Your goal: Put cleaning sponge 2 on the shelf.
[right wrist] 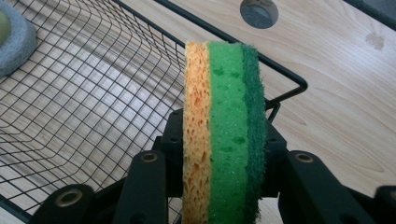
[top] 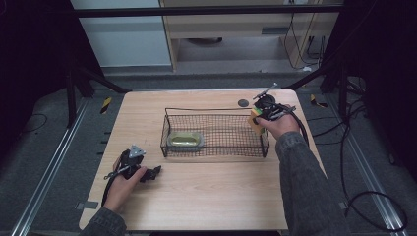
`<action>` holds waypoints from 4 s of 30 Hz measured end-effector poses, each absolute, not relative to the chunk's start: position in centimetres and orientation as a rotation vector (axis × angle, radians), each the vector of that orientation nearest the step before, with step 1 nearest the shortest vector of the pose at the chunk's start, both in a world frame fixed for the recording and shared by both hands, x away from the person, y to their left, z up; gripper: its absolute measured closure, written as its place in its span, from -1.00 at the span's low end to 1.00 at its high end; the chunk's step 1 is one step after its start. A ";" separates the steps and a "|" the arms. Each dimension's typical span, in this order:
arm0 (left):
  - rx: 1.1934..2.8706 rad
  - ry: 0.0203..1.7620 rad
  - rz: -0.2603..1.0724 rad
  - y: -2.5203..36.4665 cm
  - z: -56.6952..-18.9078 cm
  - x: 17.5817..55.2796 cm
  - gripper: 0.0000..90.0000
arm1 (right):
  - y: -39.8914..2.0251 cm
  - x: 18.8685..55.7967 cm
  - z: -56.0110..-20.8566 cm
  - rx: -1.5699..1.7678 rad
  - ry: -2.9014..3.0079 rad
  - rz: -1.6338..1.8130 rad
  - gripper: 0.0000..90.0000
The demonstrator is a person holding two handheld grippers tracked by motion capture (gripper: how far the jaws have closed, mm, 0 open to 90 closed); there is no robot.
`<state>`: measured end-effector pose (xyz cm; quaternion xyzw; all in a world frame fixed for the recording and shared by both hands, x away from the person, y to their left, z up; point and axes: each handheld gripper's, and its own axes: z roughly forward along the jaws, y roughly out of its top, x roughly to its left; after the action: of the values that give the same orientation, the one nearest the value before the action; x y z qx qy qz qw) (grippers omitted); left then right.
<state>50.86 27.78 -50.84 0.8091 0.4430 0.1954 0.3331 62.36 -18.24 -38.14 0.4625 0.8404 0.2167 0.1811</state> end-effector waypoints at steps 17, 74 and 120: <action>2.111 1.156 0.511 27.8 -50.9 50.8 -1.00 | -18.0 62.9 -40.2 1.330 2.387 0.568 0.42; 2.110 1.156 0.512 27.8 -50.9 50.8 -1.00 | -15.8 61.3 -39.6 1.262 2.416 0.549 0.28; 2.115 1.156 0.510 27.8 -50.8 50.8 -1.00 | -19.2 55.8 -36.7 1.295 2.218 0.844 -0.78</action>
<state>50.84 27.79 -50.84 0.8097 0.4424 0.1954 0.3326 55.79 -19.16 -36.72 0.4677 0.8008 0.3046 0.2172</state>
